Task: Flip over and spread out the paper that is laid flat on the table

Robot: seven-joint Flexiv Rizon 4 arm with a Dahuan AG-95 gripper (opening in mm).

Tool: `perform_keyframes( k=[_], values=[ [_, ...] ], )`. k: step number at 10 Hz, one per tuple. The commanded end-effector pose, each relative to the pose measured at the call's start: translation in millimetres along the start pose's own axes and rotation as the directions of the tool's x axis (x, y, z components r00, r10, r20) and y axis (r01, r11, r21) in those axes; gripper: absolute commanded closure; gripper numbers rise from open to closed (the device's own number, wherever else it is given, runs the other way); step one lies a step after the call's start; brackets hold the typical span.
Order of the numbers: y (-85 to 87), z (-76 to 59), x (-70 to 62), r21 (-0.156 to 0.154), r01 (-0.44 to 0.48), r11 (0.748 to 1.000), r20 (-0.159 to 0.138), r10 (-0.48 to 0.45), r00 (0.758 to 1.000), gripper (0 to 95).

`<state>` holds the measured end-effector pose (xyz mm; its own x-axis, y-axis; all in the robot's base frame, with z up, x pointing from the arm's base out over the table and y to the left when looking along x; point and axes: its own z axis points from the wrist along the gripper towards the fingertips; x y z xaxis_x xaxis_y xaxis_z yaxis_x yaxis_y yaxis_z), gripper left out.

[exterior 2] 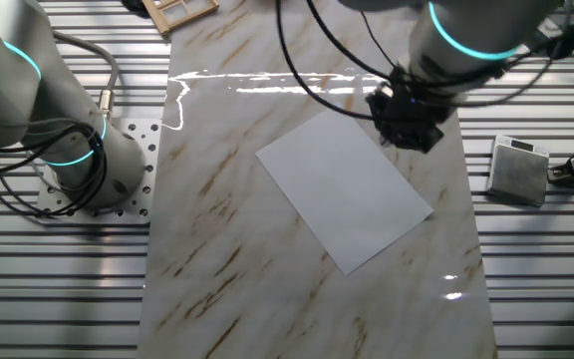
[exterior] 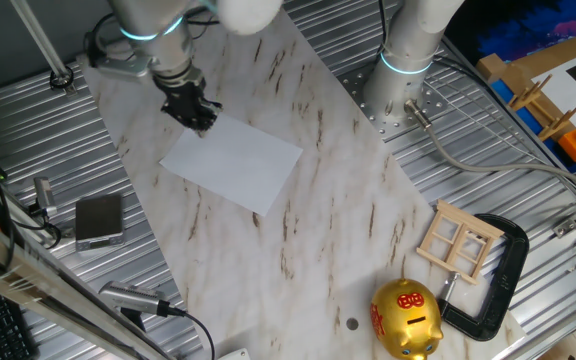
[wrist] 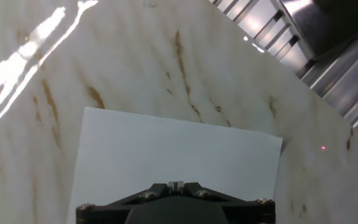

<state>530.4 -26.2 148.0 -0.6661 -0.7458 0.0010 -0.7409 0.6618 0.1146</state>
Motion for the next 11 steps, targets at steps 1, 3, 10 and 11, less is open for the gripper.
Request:
perform_keyframes(
  k=[1, 3, 10, 11],
  values=[
    [-20.3, 9.5, -0.3, -0.011, 0.057, 0.998, -0.014, -0.057, 0.998, 95.0],
    [-32.3, 15.4, -0.9, -0.025, 0.083, 0.996, -0.021, -0.084, 0.996, 95.0],
    [-75.1, 31.5, -6.4, -0.054, 0.22, 0.974, -0.019, -0.221, 0.975, 95.0],
    [-75.6, 31.7, -5.5, -0.052, 0.219, 0.974, -0.018, -0.22, 0.975, 95.0]
  ],
)
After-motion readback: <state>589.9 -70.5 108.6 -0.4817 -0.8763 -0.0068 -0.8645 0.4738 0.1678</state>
